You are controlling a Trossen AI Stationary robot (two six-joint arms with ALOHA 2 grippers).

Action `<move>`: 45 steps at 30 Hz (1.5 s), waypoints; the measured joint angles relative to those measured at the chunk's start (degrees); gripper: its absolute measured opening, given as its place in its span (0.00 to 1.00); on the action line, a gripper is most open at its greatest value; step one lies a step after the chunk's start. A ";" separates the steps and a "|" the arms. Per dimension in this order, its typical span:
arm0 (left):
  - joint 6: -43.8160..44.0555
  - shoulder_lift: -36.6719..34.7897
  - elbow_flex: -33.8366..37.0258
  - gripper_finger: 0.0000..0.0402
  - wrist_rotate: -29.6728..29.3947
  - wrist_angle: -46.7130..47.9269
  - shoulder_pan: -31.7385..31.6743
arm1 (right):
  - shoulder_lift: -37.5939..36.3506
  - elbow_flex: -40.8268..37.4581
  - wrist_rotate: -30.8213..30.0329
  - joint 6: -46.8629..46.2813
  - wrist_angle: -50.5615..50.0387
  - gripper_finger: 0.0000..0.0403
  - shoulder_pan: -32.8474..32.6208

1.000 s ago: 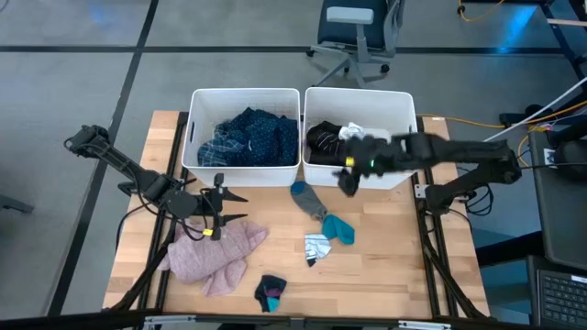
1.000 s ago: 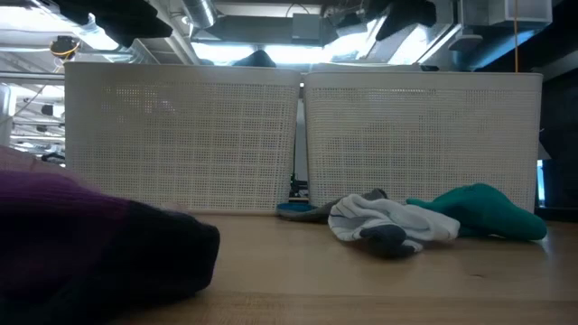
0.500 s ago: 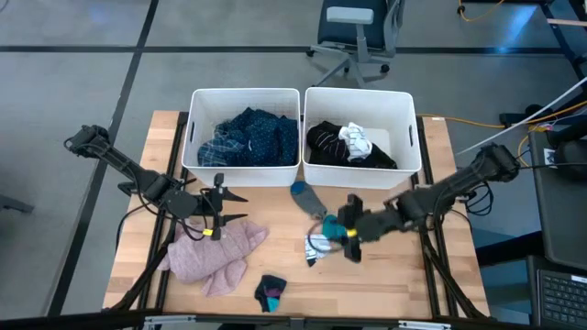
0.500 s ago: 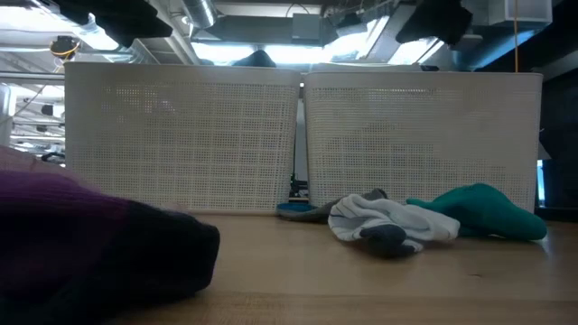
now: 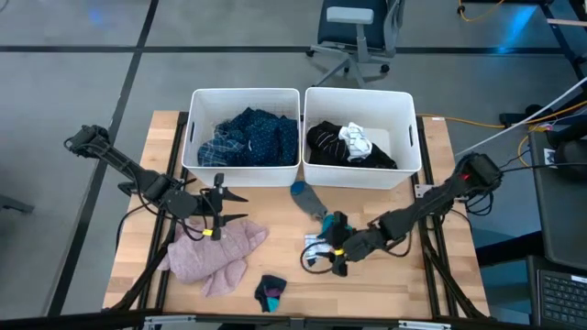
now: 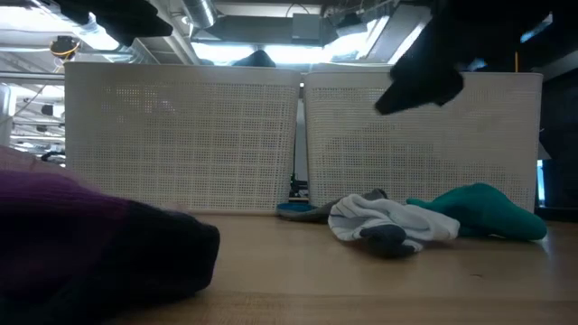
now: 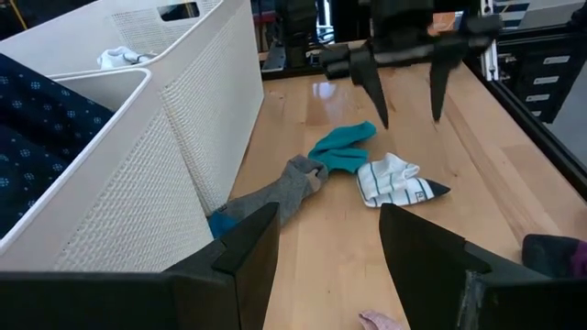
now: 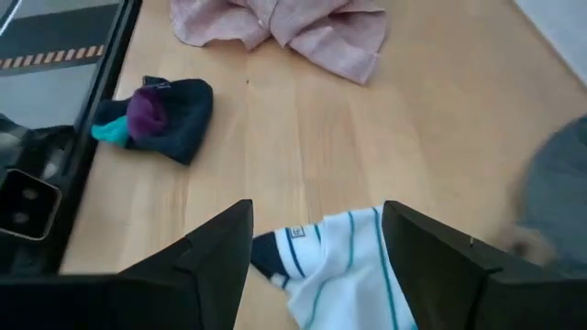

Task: Sort clothes
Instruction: Put the white blue sock into the right white bin

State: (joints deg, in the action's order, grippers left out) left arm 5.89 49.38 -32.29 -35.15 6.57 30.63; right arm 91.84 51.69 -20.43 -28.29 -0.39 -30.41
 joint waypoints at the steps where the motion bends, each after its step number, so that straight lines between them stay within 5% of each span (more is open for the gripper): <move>1: 0.03 0.01 0.00 0.45 -0.01 0.02 0.00 | 1.25 0.01 -0.05 0.32 1.05 0.60 0.00; 13: -0.09 0.00 0.00 0.45 -0.01 0.04 0.00 | 12.04 0.01 -5.97 1.69 4.85 0.60 0.05; 27: -0.07 -0.01 0.00 0.45 -0.01 0.02 -0.02 | 20.59 0.32 -5.39 1.84 12.38 0.60 3.12; 32: -0.07 0.00 0.00 0.45 -0.01 0.01 -0.04 | 21.29 0.32 -6.15 2.89 12.22 0.47 3.17; 41: -0.05 0.01 0.00 0.45 -0.01 0.02 -0.04 | 21.39 0.21 -6.88 5.00 11.80 0.07 3.14; 45: -0.07 0.00 0.00 0.45 -0.01 0.03 -0.04 | 21.48 0.09 -7.65 7.68 13.63 0.05 3.07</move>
State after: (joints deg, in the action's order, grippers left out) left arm 5.82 49.38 -32.29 -35.16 6.60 30.59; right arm 113.32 51.78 -28.08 -20.61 13.24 -27.35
